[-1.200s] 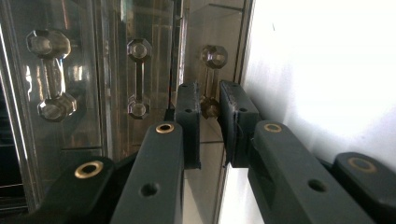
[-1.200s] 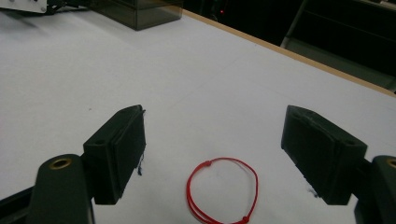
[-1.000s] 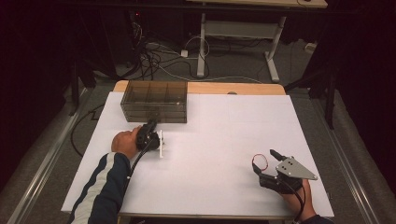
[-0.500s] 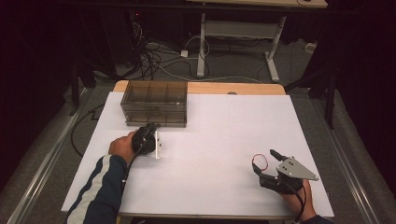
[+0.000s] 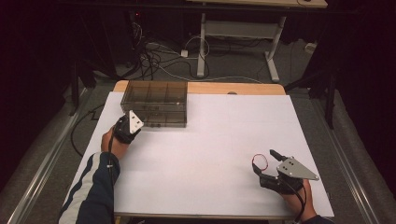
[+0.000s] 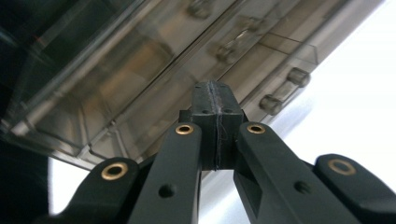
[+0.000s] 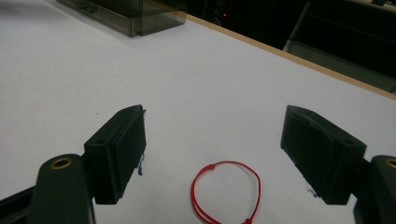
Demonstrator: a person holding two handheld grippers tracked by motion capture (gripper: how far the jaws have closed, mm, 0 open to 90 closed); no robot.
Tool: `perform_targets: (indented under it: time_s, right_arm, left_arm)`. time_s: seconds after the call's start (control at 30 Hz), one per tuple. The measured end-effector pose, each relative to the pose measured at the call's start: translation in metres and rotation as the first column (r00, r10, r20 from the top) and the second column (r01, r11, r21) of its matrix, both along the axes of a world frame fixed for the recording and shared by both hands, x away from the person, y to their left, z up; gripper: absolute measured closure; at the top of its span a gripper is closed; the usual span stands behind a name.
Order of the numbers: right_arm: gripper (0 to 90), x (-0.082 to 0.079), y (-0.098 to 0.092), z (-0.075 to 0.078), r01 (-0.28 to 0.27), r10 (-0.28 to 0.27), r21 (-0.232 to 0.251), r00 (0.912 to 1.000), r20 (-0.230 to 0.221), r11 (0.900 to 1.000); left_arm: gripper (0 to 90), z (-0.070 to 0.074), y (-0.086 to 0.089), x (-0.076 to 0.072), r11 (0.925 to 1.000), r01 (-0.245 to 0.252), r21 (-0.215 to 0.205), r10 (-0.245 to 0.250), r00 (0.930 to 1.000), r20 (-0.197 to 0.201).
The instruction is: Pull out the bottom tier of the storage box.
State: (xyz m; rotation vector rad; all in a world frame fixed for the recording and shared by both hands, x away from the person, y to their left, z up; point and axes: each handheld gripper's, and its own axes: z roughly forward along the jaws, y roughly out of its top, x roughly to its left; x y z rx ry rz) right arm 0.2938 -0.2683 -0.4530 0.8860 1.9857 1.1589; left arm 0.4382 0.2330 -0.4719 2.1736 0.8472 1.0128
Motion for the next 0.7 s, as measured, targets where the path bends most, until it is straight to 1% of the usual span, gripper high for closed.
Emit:
perform_targets:
  time_s: [0.03, 0.07, 0.1, 0.13, 0.17, 0.2, 0.23, 0.27, 0.33, 0.37, 0.4, 0.47, 0.5, 0.53, 0.57, 0.6, 0.63, 0.7]
  right_arm:
    - [22.8, 0.0, 0.0, 0.0, -0.003, 0.003, -0.003, 1.0, 0.004, 1.0]
    - [22.8, 0.0, 0.0, 0.0, -0.002, 0.002, 0.001, 1.0, 0.003, 1.0]
    - [22.9, 0.0, -0.001, 0.0, -0.001, 0.001, 0.003, 1.0, 0.001, 1.0]
    - [22.9, 0.0, -0.001, 0.0, -0.001, 0.001, 0.003, 1.0, 0.001, 1.0]
    - [22.9, 0.0, -0.001, 0.0, -0.001, 0.001, 0.004, 1.0, 0.0, 1.0]
    - [22.9, 0.0, -0.001, 0.0, -0.001, 0.001, 0.004, 1.0, 0.0, 1.0]
    - [22.9, 0.0, -0.001, 0.0, 0.001, -0.001, 0.004, 1.0, -0.001, 1.0]
    - [23.0, 0.0, -0.002, 0.0, 0.001, -0.001, 0.007, 1.0, -0.002, 1.0]
    - [23.3, 0.0, -0.002, 0.0, 0.002, -0.002, 0.007, 1.0, -0.002, 1.0]
    - [23.4, 0.0, -0.002, 0.0, 0.001, -0.001, 0.007, 1.0, -0.003, 1.0]
    - [23.3, 0.0, -0.002, 0.0, 0.0, 0.0, 0.005, 1.0, -0.003, 1.0]
    - [23.3, 0.0, -0.002, 0.0, -0.002, 0.002, 0.004, 1.0, -0.003, 1.0]
    - [23.3, 0.0, -0.002, 0.0, 0.0, 0.0, 0.003, 1.0, -0.005, 1.0]
    - [23.3, 0.0, -0.002, 0.0, 0.0, 0.0, 0.003, 1.0, -0.005, 1.0]
    - [23.4, 0.0, -0.002, 0.0, 0.0, 0.0, 0.002, 1.0, -0.006, 1.0]
    - [23.5, 0.0, -0.003, 0.0, 0.0, 0.0, 0.005, 1.0, -0.005, 1.0]
    - [23.7, 0.0, -0.003, 0.0, 0.0, 0.0, 0.005, 1.0, -0.005, 1.0]
    - [23.7, 0.001, -0.003, 0.0, 0.0, 0.0, 0.003, 1.0, -0.007, 1.0]
  left_arm:
    - [87.2, 0.001, 0.004, 0.008, 0.9997, -0.008, -0.024, 0.007, 0.9991, -0.043]
    - [87.2, 0.001, 0.005, 0.011, 0.9995, -0.013, -0.027, 0.012, 0.9985, -0.054]
    - [87.2, 0.0, 0.005, 0.013, 0.9995, -0.015, -0.029, 0.013, 0.9972, -0.074]
    - [87.2, 0.0, 0.005, 0.013, 0.9995, -0.015, -0.029, 0.013, 0.9972, -0.074]
    - [87.2, -0.001, 0.007, 0.017, 0.9981, -0.024, -0.056, 0.018, 0.9945, -0.103]
    - [87.2, -0.001, 0.007, 0.017, 0.9981, -0.024, -0.056, 0.018, 0.9945, -0.103]
    - [87.1, -0.001, 0.007, 0.019, 0.9971, -0.032, -0.069, 0.024, 0.9937, -0.11]
    - [87.2, -0.002, 0.008, 0.022, 0.9935, -0.052, -0.101, 0.039, 0.9901, -0.135]
    - [87.1, -0.001, 0.009, 0.023, 0.9927, -0.059, -0.106, 0.043, 0.989, -0.141]
    - [87.1, -0.002, 0.008, 0.024, 0.993, -0.065, -0.099, 0.05, 0.9888, -0.14]
    - [87.1, -0.002, 0.009, 0.024, 0.9922, -0.067, -0.105, 0.052, 0.9881, -0.145]
    - [87.1, -0.004, 0.009, 0.024, 0.9918, -0.084, -0.096, 0.069, 0.9869, -0.145]
    - [87.1, -0.004, 0.011, 0.024, 0.9903, -0.083, -0.112, 0.066, 0.9862, -0.152]
    - [87.2, -0.004, 0.011, 0.024, 0.9903, -0.083, -0.112, 0.066, 0.9862, -0.152]
    - [87.2, -0.005, 0.012, 0.024, 0.9898, -0.086, -0.114, 0.068, 0.9853, -0.157]
    - [87.2, -0.006, 0.013, 0.024, 0.99, -0.093, -0.106, 0.075, 0.9838, -0.163]
    - [87.1, -0.007, 0.015, 0.025, 0.9893, -0.098, -0.107, 0.079, 0.9816, -0.174]
    - [87.1, -0.008, 0.015, 0.025, 0.9893, -0.101, -0.105, 0.081, 0.9805, -0.179]
